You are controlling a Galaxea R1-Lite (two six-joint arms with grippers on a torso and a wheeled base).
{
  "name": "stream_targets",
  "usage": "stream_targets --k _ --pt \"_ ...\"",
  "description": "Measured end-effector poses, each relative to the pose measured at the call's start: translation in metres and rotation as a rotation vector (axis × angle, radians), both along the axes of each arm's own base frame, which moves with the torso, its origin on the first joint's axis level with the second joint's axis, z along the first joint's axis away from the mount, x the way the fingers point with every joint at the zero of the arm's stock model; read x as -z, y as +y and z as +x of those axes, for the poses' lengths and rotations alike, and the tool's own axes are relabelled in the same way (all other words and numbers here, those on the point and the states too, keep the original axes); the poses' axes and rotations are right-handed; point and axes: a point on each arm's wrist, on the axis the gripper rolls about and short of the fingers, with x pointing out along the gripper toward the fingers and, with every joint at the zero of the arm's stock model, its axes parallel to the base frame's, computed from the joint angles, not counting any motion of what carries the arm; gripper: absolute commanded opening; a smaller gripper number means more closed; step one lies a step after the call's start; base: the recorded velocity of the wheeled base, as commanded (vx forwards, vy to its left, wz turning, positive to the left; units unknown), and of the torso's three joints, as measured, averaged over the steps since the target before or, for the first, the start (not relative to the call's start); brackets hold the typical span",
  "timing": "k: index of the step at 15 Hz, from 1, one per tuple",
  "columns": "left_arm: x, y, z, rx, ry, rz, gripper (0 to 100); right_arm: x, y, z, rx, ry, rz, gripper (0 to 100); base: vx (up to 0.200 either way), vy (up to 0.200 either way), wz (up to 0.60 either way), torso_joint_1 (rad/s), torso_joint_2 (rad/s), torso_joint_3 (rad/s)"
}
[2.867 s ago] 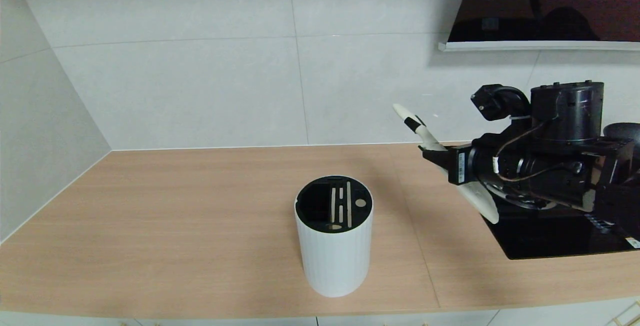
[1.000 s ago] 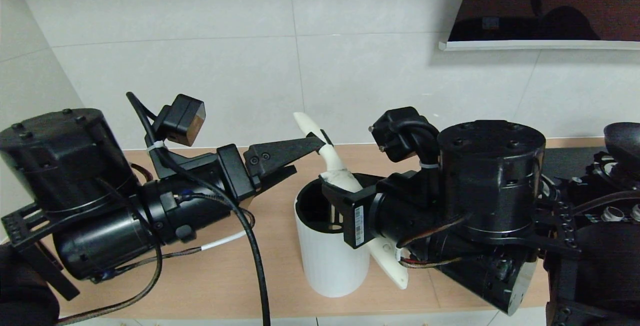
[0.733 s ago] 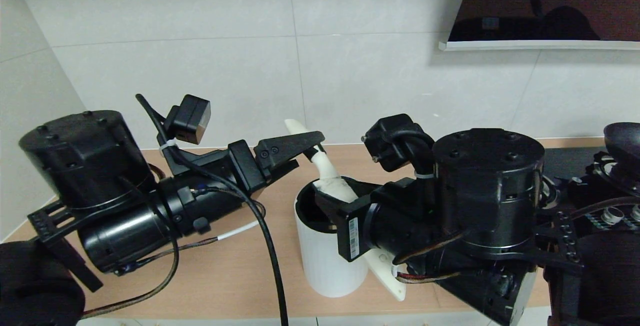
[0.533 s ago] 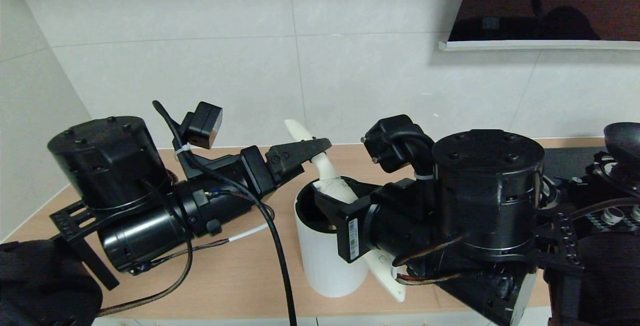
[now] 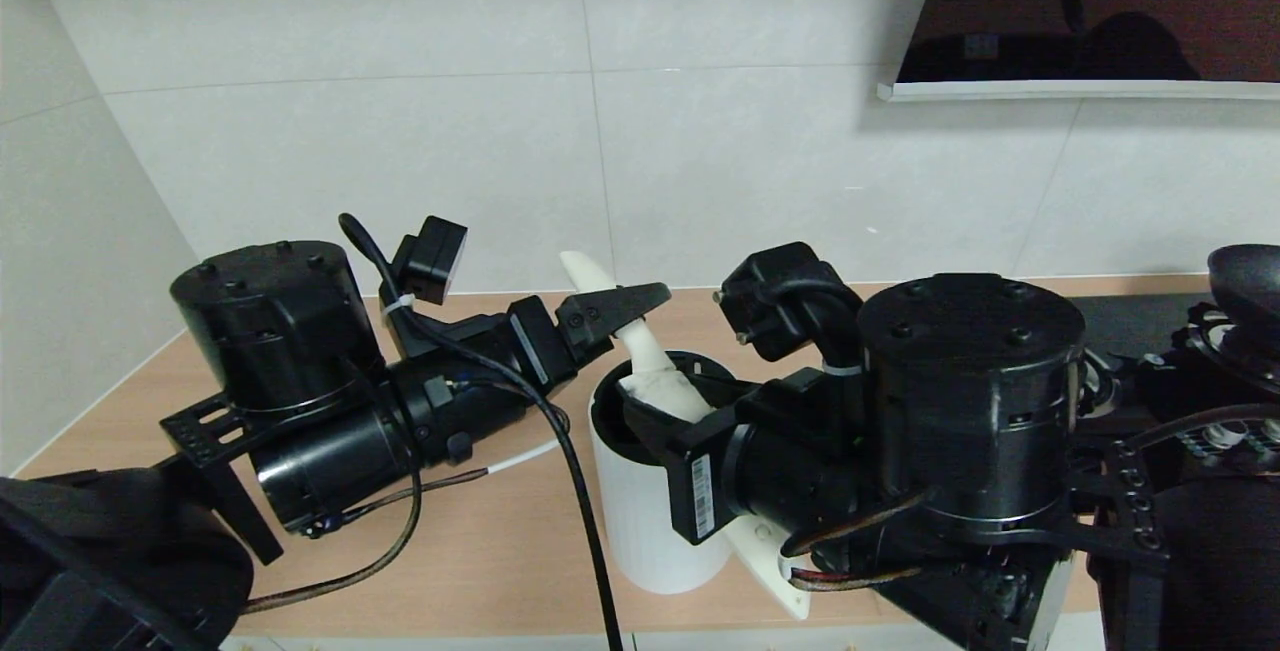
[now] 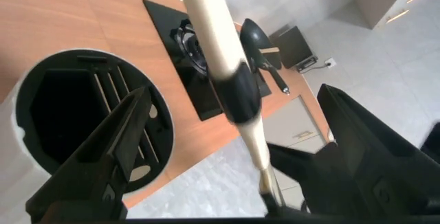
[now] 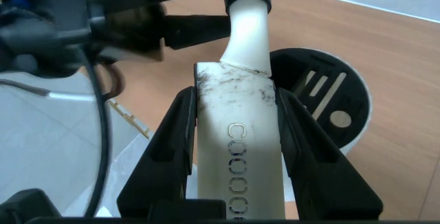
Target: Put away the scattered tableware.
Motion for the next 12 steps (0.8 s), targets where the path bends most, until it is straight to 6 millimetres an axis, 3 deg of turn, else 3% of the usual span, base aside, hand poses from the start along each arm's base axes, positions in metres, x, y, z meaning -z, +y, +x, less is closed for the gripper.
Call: stream_targets --k 7,8,12 --pt "-0.0005 -0.0010 0.0028 -0.027 -0.005 -0.002 100 0.0043 0.0011 -0.0045 -0.013 0.005 -0.017 0 0.000 0.000 0.00 0.000 0.00 0.000" --pt "0.0000 -0.0012 0.0031 -0.027 -0.004 -0.001 0 0.0043 0.0014 -0.0051 -0.015 0.006 -0.017 0 0.000 0.000 0.00 0.000 0.00 0.000" --pt "0.0013 -0.0017 0.0038 -0.022 0.000 0.001 0 0.0047 0.0014 -0.0053 -0.015 0.006 -0.018 0 0.000 0.000 0.00 0.000 0.00 0.000"
